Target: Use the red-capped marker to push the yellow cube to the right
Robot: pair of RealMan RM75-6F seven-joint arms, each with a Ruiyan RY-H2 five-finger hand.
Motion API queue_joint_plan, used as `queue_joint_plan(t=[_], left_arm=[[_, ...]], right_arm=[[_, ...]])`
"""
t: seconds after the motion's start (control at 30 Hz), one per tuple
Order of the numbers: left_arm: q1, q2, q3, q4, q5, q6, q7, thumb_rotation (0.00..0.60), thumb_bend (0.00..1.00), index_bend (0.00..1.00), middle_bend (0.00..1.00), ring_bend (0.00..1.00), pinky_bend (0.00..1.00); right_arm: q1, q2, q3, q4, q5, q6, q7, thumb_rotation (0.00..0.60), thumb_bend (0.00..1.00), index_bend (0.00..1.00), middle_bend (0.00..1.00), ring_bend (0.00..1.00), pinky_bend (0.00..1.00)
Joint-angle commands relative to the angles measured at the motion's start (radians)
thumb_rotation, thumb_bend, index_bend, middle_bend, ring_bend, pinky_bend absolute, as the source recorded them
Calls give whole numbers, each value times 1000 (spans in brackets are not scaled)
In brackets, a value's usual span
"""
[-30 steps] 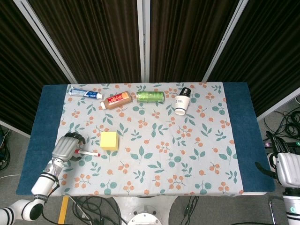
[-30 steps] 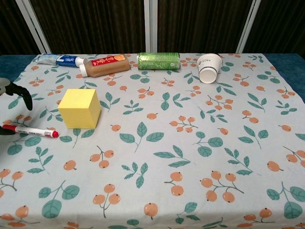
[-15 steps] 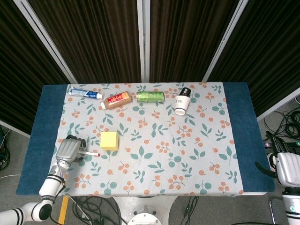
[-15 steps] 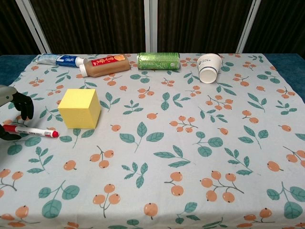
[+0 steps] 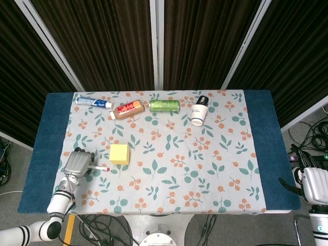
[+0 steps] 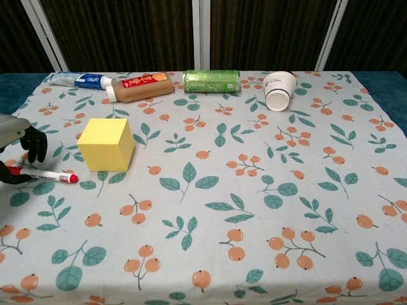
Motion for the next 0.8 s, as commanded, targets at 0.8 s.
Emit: queue_joint_plan(t=[0.8], left_arm=[[-48,-56,22,-3,-87,33,152,600,315,544,576,372,246]], right_arm=[[-2,-5,-3,25,13,-17,42,600,60,16,168,144,258]])
